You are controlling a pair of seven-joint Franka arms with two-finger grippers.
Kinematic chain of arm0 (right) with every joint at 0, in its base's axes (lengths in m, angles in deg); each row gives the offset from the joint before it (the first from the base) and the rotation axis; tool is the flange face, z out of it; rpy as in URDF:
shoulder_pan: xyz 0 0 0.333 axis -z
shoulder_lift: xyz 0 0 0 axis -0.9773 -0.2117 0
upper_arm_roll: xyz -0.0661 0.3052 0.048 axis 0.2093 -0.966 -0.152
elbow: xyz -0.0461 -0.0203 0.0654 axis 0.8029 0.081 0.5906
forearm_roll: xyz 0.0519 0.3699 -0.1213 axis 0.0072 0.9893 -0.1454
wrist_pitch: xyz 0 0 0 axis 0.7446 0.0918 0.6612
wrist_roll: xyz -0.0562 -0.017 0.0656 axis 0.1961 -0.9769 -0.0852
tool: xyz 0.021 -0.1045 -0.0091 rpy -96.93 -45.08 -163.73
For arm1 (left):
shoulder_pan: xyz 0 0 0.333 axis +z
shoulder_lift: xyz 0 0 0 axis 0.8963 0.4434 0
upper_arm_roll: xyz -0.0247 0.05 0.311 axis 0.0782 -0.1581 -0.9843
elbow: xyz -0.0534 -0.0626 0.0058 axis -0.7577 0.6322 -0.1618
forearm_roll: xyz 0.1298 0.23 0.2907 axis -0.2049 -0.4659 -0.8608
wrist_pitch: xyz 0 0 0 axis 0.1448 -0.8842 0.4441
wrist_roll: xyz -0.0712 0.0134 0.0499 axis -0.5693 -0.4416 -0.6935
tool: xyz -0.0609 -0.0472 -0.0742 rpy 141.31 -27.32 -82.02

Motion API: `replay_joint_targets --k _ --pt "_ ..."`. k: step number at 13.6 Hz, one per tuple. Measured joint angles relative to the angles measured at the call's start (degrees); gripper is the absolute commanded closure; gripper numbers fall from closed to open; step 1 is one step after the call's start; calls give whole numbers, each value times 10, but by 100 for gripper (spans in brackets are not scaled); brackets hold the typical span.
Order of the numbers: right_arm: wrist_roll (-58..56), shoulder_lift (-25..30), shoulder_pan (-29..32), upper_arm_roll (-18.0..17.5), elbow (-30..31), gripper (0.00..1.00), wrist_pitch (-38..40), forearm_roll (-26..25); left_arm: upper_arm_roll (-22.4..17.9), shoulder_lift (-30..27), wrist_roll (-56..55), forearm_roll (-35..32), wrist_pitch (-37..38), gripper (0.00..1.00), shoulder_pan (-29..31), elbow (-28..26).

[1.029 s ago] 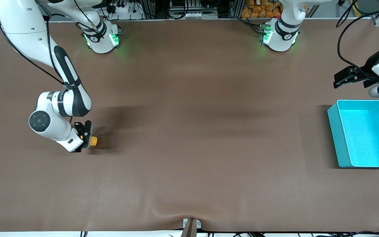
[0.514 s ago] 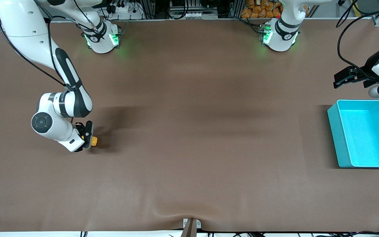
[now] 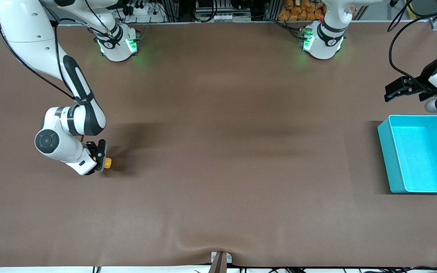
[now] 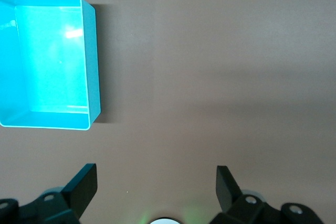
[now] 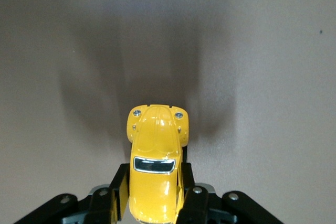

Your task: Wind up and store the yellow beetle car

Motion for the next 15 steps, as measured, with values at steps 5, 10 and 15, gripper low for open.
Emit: replay_joint_targets --k 5,10,15 --pt "-37 0 33 1 0 73 1 0 0 0 0 0 0 0 0 0" --pt "-58 0 56 2 0 73 1 0 0 0 -11 0 0 0 -2 0" --pt "-67 0 69 2 0 73 0 0 0 3 -12 0 0 0 -2 0"
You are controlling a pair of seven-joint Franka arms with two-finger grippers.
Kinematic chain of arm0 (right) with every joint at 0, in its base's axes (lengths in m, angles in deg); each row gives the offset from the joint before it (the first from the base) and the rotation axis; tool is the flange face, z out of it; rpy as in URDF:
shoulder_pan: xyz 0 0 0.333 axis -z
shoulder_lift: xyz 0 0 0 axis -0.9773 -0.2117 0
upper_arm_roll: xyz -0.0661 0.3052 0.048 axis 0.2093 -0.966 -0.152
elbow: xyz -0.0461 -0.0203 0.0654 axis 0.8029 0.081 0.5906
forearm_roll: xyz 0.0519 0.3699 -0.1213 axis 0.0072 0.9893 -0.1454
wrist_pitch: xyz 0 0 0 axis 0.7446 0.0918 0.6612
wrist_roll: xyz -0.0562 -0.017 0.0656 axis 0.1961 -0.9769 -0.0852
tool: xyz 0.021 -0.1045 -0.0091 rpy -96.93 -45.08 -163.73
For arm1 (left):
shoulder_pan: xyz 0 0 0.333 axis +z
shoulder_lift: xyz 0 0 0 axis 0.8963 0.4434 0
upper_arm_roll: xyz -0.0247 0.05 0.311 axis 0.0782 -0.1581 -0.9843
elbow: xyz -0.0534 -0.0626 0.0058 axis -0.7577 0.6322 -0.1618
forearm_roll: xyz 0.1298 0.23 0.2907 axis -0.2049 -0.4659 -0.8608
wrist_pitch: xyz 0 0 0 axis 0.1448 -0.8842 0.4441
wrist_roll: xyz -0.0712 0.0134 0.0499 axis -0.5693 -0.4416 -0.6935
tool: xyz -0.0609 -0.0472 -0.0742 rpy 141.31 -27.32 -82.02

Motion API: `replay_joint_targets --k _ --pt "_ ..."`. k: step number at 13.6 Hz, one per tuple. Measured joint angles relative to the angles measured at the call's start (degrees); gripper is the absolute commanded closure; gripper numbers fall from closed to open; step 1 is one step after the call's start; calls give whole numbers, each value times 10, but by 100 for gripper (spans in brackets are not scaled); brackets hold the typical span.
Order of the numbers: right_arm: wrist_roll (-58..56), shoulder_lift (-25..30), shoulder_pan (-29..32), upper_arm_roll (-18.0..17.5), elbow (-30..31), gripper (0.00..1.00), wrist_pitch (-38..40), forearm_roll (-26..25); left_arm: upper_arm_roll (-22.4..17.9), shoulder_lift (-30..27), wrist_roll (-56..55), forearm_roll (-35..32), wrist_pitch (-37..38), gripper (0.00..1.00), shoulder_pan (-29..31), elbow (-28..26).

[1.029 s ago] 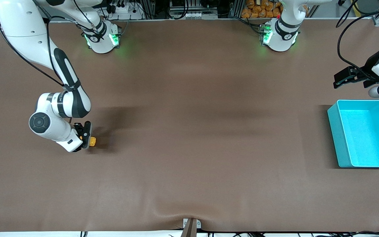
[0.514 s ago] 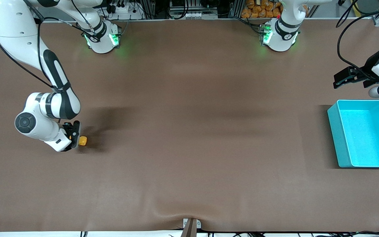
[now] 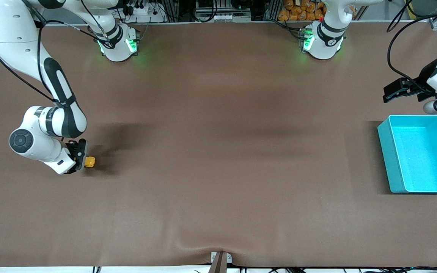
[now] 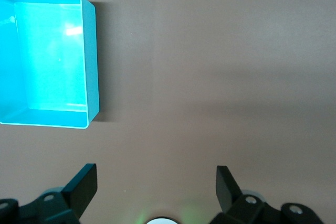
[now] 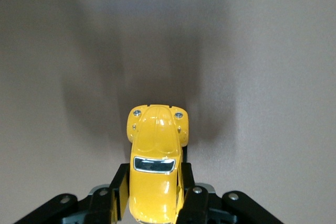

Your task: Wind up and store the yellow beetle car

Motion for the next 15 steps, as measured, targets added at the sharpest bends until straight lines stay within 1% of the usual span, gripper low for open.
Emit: replay_joint_targets --k 15 --pt "-69 -1 34 0 1 72 -13 0 0 1 -1 0 0 0 1 0"
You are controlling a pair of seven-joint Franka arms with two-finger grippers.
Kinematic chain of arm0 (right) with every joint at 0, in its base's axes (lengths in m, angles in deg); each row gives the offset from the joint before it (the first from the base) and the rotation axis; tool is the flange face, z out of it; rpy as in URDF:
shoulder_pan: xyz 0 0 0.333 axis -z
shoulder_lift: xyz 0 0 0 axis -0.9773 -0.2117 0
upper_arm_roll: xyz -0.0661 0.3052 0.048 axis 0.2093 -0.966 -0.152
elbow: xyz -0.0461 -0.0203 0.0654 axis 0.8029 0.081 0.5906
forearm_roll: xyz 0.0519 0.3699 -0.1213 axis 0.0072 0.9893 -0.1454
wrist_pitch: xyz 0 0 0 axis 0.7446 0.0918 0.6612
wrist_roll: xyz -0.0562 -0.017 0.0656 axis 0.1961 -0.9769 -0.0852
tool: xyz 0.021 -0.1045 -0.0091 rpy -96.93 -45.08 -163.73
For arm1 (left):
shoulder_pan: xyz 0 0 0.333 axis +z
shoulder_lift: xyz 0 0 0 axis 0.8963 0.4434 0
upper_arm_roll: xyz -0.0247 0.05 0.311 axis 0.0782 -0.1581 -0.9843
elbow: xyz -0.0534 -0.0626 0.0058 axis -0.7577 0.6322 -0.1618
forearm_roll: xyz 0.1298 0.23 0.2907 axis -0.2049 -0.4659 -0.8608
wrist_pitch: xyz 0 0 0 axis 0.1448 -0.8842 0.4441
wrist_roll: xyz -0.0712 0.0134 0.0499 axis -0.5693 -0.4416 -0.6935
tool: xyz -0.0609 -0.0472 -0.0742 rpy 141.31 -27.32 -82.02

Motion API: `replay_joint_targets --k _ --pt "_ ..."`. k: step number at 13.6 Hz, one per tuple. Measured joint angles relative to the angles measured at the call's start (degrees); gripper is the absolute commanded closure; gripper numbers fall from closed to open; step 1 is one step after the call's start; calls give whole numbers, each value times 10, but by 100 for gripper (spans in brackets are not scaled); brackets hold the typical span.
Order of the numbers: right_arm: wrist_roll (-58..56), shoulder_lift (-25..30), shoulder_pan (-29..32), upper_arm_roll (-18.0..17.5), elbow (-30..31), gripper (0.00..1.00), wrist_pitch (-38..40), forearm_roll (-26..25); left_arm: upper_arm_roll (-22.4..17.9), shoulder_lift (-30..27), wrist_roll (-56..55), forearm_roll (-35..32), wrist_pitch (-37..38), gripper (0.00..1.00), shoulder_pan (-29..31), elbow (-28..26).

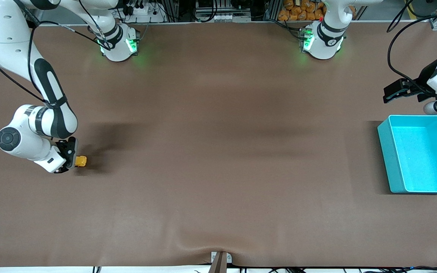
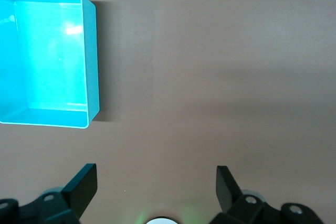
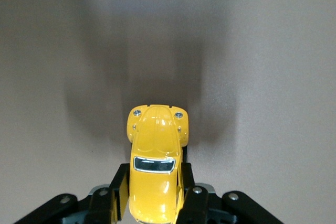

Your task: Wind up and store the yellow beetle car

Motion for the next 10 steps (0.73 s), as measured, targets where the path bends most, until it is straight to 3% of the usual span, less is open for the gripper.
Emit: replay_joint_targets --k 8,9,10 --pt "-4 -1 19 0 -1 67 -7 0 0 8 0 0 0 0 2 0" --pt "-4 -1 20 0 -1 59 -7 0 0 8 0 0 0 0 2 0" --pt "-4 -1 21 0 -1 31 -7 0 0 8 0 0 0 0 2 0"
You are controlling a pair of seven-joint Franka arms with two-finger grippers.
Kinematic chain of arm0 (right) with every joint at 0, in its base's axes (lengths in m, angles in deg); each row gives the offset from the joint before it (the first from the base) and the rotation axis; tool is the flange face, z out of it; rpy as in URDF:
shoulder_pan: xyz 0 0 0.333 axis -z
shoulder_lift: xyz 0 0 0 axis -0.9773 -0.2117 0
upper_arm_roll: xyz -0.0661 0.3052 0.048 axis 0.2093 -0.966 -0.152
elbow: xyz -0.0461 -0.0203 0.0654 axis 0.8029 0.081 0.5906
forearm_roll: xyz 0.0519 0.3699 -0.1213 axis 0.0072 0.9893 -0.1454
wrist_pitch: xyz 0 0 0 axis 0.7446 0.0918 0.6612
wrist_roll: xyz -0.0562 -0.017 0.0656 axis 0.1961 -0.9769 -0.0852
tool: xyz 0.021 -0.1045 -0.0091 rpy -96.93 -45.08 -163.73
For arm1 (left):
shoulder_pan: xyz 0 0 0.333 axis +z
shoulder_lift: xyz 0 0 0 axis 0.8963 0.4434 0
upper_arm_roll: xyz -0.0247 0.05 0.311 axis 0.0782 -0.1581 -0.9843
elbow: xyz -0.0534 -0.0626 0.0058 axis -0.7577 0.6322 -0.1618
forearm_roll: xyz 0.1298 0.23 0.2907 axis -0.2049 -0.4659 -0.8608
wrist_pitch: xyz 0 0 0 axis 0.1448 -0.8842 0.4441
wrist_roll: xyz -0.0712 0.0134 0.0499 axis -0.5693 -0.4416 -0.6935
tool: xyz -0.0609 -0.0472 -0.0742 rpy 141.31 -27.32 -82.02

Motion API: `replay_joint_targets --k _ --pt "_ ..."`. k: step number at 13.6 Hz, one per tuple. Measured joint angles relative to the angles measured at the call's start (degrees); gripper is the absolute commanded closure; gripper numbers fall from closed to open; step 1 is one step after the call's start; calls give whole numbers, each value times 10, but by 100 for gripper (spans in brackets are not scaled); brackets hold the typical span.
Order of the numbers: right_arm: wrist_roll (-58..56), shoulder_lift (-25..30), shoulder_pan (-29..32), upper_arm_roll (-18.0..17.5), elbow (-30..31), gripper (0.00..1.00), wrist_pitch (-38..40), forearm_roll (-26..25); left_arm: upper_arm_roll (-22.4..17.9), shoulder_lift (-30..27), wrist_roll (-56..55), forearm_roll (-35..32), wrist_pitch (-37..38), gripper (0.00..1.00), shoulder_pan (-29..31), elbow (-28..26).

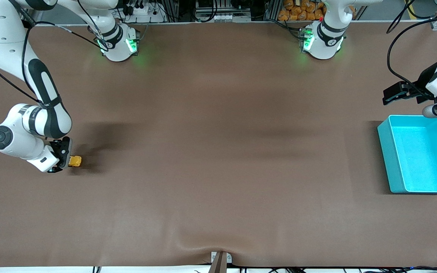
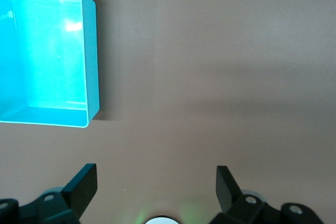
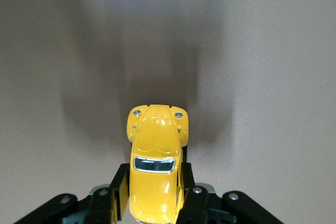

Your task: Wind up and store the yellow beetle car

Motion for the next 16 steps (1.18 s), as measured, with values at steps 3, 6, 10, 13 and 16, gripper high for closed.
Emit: replay_joint_targets --k 3,6,10,13,16 --pt "2 -2 2 0 -9 0 13 4 -1 0 -3 0 0 0 0 0" --pt "2 -2 10 0 -76 0 123 35 -1 0 -30 0 0 0 0 0" --pt "2 4 30 1 -136 0 219 47 -1 5 -53 0 2 0 2 -2" --pt "1 7 45 1 -140 0 234 52 -3 10 -76 0 2 0 13 -2" --pt "1 21 45 1 -141 0 253 52 -4 11 -84 0 3 0 23 -6"
